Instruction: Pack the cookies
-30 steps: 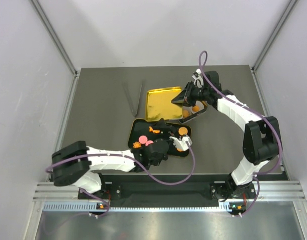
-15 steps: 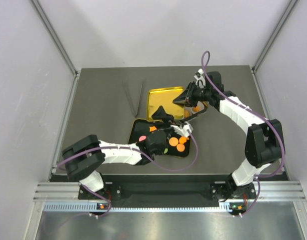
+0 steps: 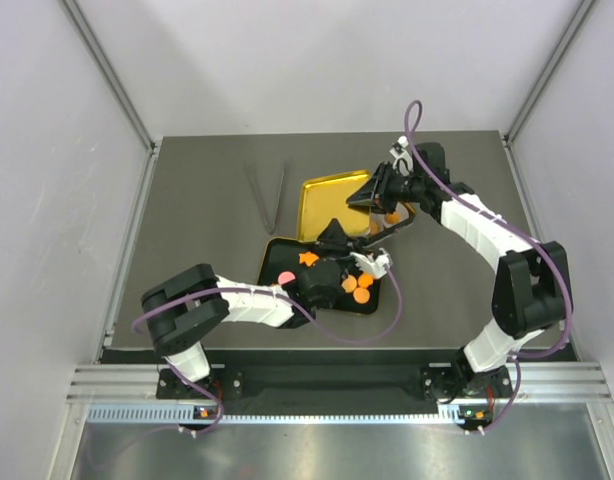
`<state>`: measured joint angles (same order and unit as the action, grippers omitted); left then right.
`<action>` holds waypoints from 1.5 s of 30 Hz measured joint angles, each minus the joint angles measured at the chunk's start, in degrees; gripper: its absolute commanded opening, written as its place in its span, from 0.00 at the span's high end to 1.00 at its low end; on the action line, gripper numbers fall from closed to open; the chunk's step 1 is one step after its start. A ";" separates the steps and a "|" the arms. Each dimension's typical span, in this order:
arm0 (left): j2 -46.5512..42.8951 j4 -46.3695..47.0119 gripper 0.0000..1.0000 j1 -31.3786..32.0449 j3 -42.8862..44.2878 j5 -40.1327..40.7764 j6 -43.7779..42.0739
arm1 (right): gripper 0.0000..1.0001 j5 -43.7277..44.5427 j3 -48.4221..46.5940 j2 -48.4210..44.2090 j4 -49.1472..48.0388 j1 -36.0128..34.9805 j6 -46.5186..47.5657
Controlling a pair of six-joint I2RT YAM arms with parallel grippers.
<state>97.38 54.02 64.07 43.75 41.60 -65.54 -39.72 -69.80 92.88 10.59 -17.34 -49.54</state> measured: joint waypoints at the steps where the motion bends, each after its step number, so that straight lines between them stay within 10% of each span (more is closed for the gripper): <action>1: 0.02 -0.07 1.00 -0.02 0.66 0.04 0.17 | 0.71 -0.09 0.07 -0.04 0.20 0.00 0.04; 16: -0.15 -10.21 1.00 -0.79 7.80 -3.06 12.94 | 0.00 1.51 0.07 -2.91 1.57 2.62 4.87; 36: 0.85 -41.13 1.00 -8.09 30.25 -13.16 41.35 | 0.00 7.37 1.20 -21.31 0.94 21.73 5.70; 45: 0.55 -45.31 1.00 -24.20 36.68 -34.32 78.62 | 0.00 14.03 1.29 -9.75 0.55 21.92 9.14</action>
<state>97.93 8.71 39.88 80.42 7.29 13.08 -25.69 -68.51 83.13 11.14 4.58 -40.40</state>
